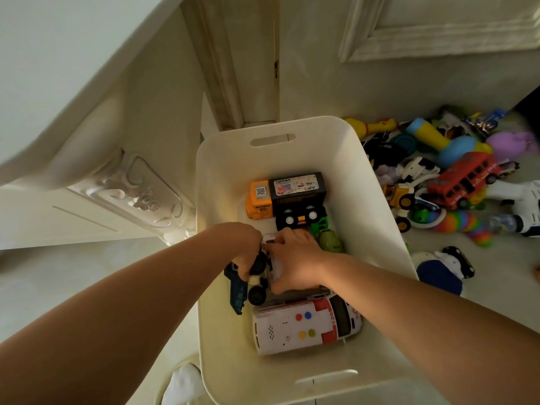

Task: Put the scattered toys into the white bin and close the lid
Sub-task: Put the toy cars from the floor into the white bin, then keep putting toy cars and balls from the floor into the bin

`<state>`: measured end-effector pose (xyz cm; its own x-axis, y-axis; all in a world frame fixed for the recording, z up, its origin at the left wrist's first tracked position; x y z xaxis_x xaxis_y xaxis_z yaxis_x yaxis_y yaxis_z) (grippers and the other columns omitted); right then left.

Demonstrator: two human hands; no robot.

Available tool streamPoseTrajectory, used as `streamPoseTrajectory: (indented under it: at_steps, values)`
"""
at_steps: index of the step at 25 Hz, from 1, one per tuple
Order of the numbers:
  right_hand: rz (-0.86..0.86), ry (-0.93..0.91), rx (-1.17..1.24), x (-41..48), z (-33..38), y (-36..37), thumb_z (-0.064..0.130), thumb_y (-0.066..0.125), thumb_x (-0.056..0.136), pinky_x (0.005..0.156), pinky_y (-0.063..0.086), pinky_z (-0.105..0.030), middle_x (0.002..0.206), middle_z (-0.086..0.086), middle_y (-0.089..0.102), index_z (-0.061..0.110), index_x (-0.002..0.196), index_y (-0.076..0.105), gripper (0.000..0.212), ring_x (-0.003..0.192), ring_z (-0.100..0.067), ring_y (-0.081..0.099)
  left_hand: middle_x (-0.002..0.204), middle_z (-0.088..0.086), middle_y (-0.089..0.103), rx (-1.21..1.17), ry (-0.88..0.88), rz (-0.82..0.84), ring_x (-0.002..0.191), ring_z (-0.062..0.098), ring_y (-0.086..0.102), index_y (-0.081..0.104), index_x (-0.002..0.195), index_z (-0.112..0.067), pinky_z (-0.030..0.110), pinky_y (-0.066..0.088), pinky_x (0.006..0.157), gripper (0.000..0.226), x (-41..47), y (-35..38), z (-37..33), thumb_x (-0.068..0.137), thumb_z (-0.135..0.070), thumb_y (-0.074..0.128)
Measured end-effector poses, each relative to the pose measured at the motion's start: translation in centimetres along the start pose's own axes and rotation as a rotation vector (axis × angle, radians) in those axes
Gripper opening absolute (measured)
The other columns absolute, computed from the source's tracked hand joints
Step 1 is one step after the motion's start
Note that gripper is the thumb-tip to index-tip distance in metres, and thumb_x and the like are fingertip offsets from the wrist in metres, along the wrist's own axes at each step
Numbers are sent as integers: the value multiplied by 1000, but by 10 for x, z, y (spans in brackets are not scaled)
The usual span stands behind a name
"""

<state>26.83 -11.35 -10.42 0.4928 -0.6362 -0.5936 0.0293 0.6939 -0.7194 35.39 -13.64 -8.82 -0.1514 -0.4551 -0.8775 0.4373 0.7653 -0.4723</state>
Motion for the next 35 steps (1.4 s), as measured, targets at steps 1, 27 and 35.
streamPoseTrajectory:
  at_steps: [1,27,35]
  values:
    - [-23,-1,35,0,-4,-2,51,68,73,113,19,-46,134,-6,32,29,142,35,80,128,-29,27,136,11,53,-57,15,-1,122,26,52,40,143,-9,31,44,95,79,2,-1,1,79,-42,74]
    - [-438,29,663,-84,-32,-132,4,40,96,93,44,-26,127,-2,60,19,131,54,40,116,-17,56,113,6,63,-419,-151,-636,100,23,60,60,120,-15,33,51,84,28,-54,-81,5,98,-26,47]
    - [-774,348,1124,-199,-178,-139,-4,36,93,88,53,-39,85,-4,70,16,84,66,37,85,-21,67,102,-7,59,-583,527,-1102,82,6,55,64,112,-25,21,48,72,21,-126,-158,-148,95,-21,53]
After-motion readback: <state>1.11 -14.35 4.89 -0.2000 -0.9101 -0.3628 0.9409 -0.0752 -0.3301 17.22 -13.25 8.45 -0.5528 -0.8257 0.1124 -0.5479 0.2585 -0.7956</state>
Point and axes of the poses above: each hand's wrist, its own x-axis towards the middle knuckle, its own y-axis out of the palm, z = x × y, the point moved 7 cm from there along x, towards the middle knuckle
